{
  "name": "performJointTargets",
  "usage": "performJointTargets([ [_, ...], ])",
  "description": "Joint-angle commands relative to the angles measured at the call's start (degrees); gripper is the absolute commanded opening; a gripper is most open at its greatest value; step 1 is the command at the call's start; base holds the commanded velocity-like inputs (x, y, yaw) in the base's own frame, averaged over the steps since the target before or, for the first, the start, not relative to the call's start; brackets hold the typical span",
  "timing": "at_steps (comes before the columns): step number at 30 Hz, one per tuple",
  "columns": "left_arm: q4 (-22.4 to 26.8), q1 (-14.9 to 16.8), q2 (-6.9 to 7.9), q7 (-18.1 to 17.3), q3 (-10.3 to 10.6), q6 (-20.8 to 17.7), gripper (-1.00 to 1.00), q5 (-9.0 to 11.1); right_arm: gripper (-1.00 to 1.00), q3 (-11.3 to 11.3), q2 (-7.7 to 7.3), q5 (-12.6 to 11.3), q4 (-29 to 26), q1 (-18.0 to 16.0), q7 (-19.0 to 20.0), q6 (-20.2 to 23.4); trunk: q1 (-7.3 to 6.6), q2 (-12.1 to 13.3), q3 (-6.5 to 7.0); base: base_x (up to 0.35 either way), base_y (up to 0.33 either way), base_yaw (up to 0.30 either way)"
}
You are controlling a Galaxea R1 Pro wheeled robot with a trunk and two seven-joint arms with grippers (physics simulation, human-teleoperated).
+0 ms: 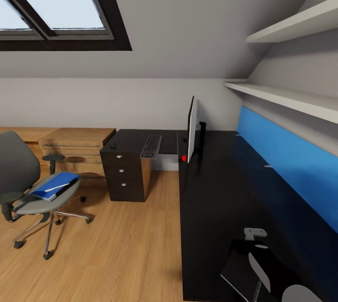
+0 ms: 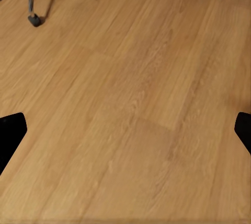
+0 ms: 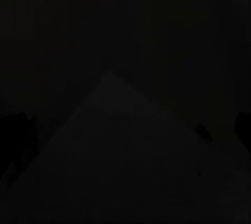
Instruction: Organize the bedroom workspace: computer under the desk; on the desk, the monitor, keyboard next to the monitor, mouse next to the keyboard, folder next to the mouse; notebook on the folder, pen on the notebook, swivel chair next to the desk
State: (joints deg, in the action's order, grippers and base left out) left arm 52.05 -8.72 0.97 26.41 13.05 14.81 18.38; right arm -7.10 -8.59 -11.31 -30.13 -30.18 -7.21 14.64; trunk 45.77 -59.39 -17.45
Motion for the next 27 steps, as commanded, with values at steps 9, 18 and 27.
performJointTargets([
  [9, 0.07, 0.02, 0.08, 0.31, 0.31, 0.31, 1.00, 0.60, 1.00, -0.72, -0.10, -0.56, 0.08, 0.03, -0.35, 0.66, 0.00, -0.04, -0.08, -0.180, 0.000, 0.000],
  [18, 0.15, 0.02, 0.08, 0.31, 0.31, 0.31, 1.00, 0.60, 1.00, -0.72, -0.08, -0.54, 0.08, 0.03, -0.36, 0.65, 0.00, -0.04, -0.08, -0.018, 0.000, 0.000],
  [27, 0.16, 0.02, 0.08, 0.31, 0.31, 0.31, 1.00, 0.60, 1.00, -0.76, -0.04, -0.51, 0.08, 0.03, -0.35, 0.65, 0.00, -0.04, -0.08, -0.114, 0.000, 0.000],
])
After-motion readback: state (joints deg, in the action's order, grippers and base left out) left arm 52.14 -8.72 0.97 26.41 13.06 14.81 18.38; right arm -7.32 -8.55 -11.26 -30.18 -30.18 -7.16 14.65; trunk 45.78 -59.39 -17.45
